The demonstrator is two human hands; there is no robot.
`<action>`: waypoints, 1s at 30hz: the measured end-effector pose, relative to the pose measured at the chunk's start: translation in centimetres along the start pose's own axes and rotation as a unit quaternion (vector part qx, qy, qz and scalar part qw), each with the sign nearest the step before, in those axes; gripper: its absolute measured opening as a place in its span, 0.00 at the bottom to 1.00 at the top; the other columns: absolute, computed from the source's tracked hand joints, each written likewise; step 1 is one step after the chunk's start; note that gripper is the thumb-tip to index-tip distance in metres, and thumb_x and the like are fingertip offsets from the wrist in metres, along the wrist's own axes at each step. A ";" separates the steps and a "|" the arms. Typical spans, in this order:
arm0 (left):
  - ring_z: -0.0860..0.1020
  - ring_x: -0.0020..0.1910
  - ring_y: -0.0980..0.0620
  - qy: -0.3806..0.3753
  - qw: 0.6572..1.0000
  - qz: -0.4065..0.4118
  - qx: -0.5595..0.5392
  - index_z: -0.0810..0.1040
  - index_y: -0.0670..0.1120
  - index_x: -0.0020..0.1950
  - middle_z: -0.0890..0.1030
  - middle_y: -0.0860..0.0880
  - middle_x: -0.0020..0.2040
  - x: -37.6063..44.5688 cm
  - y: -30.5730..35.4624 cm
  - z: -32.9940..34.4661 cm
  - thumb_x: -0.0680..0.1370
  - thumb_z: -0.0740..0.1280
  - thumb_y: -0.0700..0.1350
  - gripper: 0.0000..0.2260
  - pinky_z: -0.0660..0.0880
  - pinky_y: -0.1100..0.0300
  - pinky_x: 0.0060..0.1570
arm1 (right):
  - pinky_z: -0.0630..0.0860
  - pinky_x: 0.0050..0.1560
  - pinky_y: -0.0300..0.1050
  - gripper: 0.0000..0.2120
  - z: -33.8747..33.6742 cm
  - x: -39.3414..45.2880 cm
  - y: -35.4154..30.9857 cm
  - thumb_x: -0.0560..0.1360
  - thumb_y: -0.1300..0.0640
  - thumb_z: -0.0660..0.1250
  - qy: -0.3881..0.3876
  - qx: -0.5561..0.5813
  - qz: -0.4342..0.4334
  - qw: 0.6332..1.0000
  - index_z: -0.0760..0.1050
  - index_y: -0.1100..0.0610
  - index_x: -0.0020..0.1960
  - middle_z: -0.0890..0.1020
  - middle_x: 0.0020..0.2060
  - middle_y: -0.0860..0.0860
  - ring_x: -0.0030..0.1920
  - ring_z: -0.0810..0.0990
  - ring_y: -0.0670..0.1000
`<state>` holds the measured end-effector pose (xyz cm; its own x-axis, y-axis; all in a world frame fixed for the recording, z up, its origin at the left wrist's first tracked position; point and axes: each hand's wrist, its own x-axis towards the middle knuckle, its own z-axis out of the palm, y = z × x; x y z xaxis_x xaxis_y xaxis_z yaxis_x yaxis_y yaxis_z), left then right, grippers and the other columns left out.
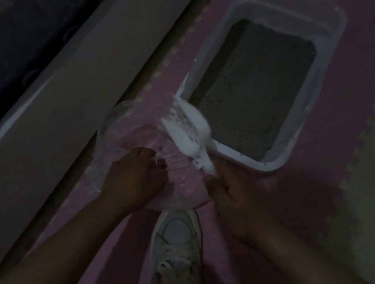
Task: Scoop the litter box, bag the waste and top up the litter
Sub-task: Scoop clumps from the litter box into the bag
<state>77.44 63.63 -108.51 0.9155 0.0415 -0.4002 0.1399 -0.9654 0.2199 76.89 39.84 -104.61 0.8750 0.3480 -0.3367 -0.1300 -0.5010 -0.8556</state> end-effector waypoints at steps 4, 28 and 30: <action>0.79 0.59 0.42 0.010 0.999 -0.001 -0.032 0.73 0.47 0.68 0.77 0.46 0.64 0.3 0.7 -0.6 0.65 0.57 0.67 0.38 0.76 0.50 0.52 | 0.79 0.33 0.58 0.08 -2.4 -1.0 -0.6 0.79 0.43 0.60 0.118 0.136 0.114 0.977 0.77 0.40 0.45 0.80 0.31 0.45 0.30 0.77 0.49; 0.81 0.40 0.50 -0.053 0.903 -0.147 -0.399 0.79 0.46 0.50 0.84 0.47 0.46 6.2 6.3 -4.1 0.81 0.64 0.58 0.16 0.73 0.60 0.29 | 0.63 0.14 0.34 0.12 -11.1 7.5 -2.8 0.84 0.58 0.56 -0.074 0.374 0.458 0.803 0.71 0.64 0.61 0.72 0.29 0.52 0.19 0.69 0.44; 0.81 0.39 0.51 -0.061 0.897 -0.152 -0.410 0.79 0.44 0.49 0.84 0.46 0.45 6.5 6.2 -4.2 0.82 0.64 0.56 0.16 0.74 0.61 0.28 | 0.63 0.13 0.34 0.11 -11.2 8.8 -3.0 0.84 0.57 0.56 -0.103 0.390 0.474 0.782 0.70 0.64 0.60 0.71 0.30 0.52 0.19 0.69 0.44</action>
<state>85.87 58.97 -105.99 0.7465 0.1949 -0.6362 0.6531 -0.3978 0.6444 90.23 35.49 -100.61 0.1289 0.2736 -0.9532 -0.9909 -0.0028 -0.1348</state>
